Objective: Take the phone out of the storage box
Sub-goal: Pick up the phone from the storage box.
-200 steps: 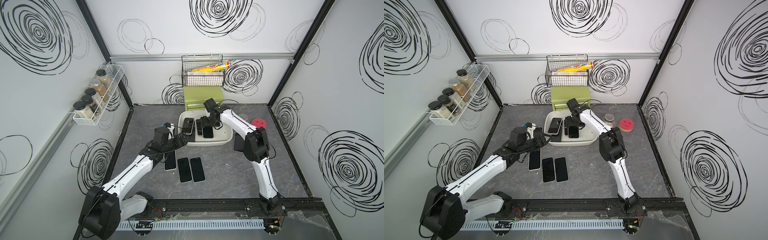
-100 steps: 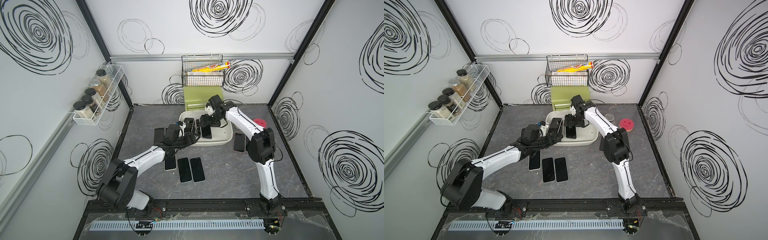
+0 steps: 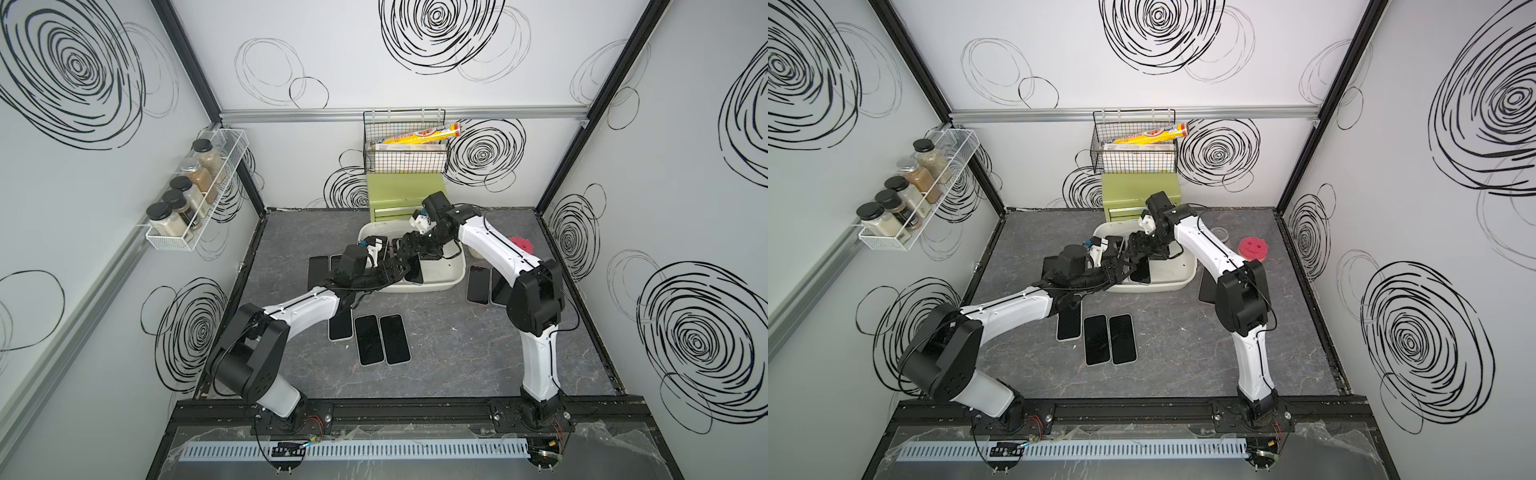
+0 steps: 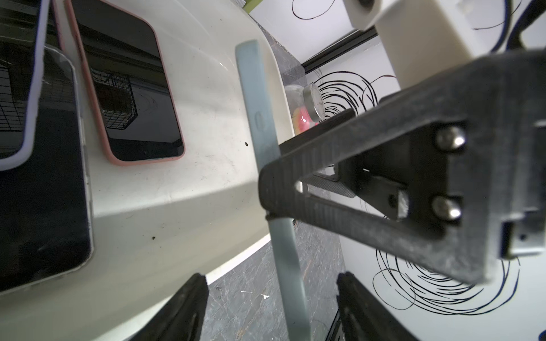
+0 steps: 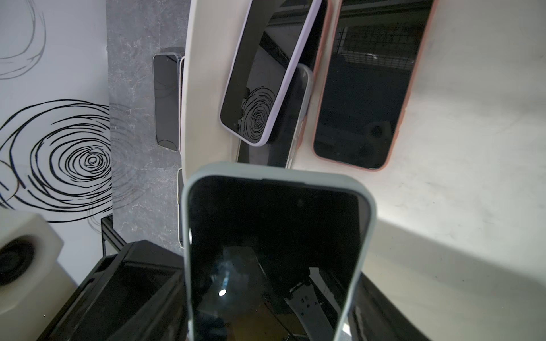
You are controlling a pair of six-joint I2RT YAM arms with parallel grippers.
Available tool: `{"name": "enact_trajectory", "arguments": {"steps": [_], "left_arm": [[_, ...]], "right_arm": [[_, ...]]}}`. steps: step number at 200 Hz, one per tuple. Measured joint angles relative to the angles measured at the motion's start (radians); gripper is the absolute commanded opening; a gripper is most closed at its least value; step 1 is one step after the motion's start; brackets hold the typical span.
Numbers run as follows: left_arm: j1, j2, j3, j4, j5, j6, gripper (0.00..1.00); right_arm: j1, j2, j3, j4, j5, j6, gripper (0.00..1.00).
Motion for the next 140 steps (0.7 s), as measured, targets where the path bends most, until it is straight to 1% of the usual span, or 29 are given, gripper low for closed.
{"name": "enact_trajectory", "arguments": {"steps": [28,47,60,72,82,91,128,140], "left_arm": [[-0.007,0.015,0.005,0.020,0.006,-0.008,0.49],[-0.012,0.018,0.011,0.028,0.008,-0.016,0.47],[-0.016,0.019,0.012,0.035,0.014,-0.023,0.42],[-0.022,0.022,0.017,0.040,0.018,-0.027,0.35],[-0.026,0.025,0.021,0.042,0.019,-0.025,0.27],[-0.029,0.026,0.024,0.037,0.013,-0.033,0.23],[-0.029,0.034,0.024,0.018,-0.010,-0.032,0.14],[-0.031,0.034,0.024,0.012,-0.013,-0.032,0.11]], "right_arm": [[0.000,-0.022,-0.052,0.015,-0.047,0.012,0.04],[0.000,-0.039,-0.088,0.032,-0.079,0.023,0.04],[0.000,-0.048,-0.105,0.047,-0.097,0.029,0.04],[-0.001,-0.053,-0.112,0.054,-0.113,0.036,0.04],[-0.001,-0.055,-0.113,0.060,-0.121,0.037,0.04],[-0.001,-0.056,-0.113,0.061,-0.125,0.036,0.04],[-0.005,-0.060,-0.113,0.055,-0.112,0.036,0.05],[-0.005,-0.060,-0.113,0.051,-0.111,0.036,0.07]]}}
